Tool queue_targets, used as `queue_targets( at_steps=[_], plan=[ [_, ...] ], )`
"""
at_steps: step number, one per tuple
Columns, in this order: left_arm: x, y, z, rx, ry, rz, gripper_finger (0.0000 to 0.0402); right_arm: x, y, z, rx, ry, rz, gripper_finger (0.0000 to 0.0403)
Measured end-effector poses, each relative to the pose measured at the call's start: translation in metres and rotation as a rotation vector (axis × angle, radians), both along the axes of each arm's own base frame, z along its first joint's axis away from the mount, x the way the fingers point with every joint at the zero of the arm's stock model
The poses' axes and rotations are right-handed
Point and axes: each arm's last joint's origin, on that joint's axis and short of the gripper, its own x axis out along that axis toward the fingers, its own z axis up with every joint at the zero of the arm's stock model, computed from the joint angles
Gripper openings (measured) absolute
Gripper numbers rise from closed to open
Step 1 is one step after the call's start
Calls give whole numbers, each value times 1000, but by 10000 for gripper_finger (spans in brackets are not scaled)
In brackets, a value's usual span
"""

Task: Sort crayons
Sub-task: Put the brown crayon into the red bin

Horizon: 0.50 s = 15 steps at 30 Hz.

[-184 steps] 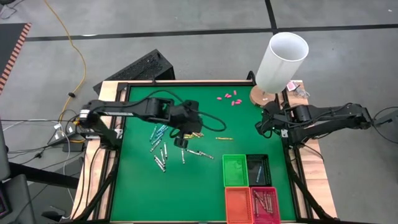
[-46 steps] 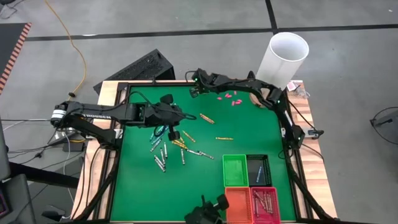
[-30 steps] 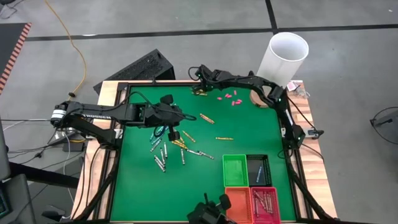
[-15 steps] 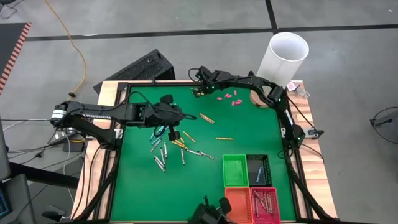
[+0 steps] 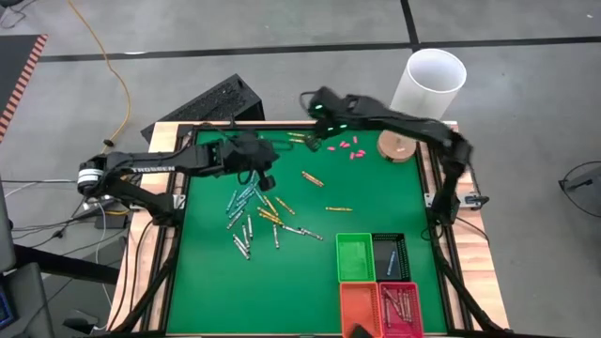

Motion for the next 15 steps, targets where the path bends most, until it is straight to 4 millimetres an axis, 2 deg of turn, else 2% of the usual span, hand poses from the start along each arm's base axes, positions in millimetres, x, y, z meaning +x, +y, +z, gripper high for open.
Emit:
queue_targets(
  at_steps=[5, 8, 11, 15],
  plan=[
    [-1, 36, -25, -45, -167, 65, 0, -61, 49, 72, -120, -82, 33, 0],
    [5, 57, -42, -81, -134, 111, 0, -100, 82, 108, -202, -183, 47, 0],
    [19, 75, -59, -121, -48, 117, 0, -134, 111, 133, -263, -286, 51, 0],
    [37, 102, -70, -219, 15, 88, 0, -173, 141, 152, -313, -395, 51, 0]
  ],
)
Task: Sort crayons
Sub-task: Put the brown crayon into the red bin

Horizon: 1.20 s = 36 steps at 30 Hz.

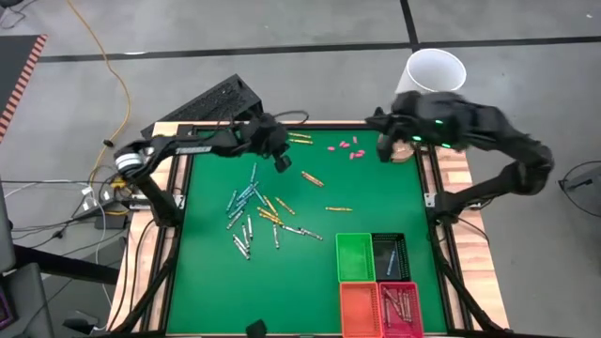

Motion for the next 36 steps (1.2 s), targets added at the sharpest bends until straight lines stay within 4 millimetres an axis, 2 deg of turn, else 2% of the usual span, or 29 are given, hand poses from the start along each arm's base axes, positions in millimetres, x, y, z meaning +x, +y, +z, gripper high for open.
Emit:
queue_targets(
  at_steps=[5, 8, 13, 20, 24, 28, 34, 36],
  plan=[
    [16, 36, 2, -54, 5, 39, 0, -32, 23, 8, -23, -65, 19, 0],
    [27, 52, 4, -39, 21, 62, 0, -40, 31, 8, -29, -66, 35, 0],
    [42, 78, -7, -60, 97, 66, 0, -43, 41, 5, -37, -40, 55, 0],
    [52, 111, -24, -114, 141, 90, 0, -34, 53, 0, -60, -7, 81, 0],
    [53, 119, -31, -122, 144, 109, 0, -31, 58, -1, -74, -1, 88, 0],
    [51, 119, -38, -134, 180, 99, 0, -27, 61, -2, -91, 11, 80, 0],
    [49, 121, -38, -110, 202, 133, 0, -28, 62, -2, -94, 6, 82, 0],
    [50, 123, -45, -97, 219, 153, 0, -28, 63, -2, -95, 5, 85, 0]
  ],
)
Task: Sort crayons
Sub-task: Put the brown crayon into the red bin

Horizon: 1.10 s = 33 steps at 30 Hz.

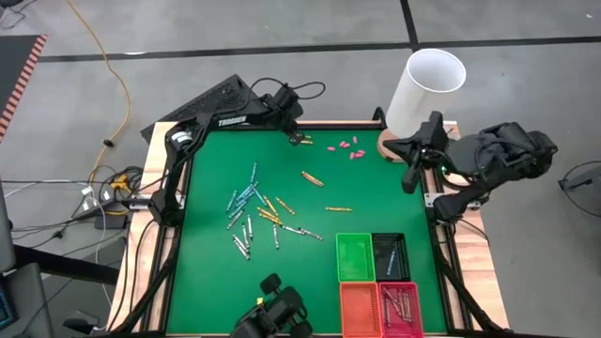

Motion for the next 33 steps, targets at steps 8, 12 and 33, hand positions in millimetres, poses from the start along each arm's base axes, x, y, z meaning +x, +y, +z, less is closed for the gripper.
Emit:
queue_targets(
  at_steps=[8, 12, 33],
  plan=[
    [5, 2, -28, -38, 27, 2, 0, 0, 0, 0, -9, -1, -15, 0],
    [1, 0, -32, -85, 64, -14, 0, -1, 1, -1, -13, 7, -6, 0],
    [19, -79, 57, -142, -9, -396, 0, -5, 4, -4, -53, 40, -7, 0]
  ],
)
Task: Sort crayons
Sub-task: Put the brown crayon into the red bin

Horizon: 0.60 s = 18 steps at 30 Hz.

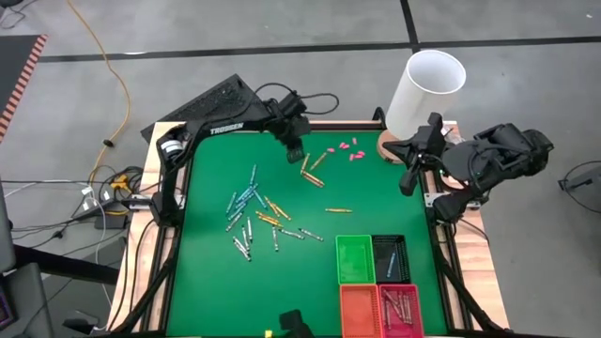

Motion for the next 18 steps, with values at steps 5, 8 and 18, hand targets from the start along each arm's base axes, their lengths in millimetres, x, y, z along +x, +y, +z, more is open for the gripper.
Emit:
queue_targets(
  at_steps=[5, 8, 18],
  plan=[
    [18, -35, -11, 30, -49, -232, 0, -5, -2, -5, 18, 39, -19, 0],
    [25, -59, -25, 24, -21, -297, 0, -11, -2, -14, 28, 105, -13, 0],
    [29, -146, 23, 191, -20, -355, 0, 5, 11, -78, 4, 267, -98, 0]
  ],
)
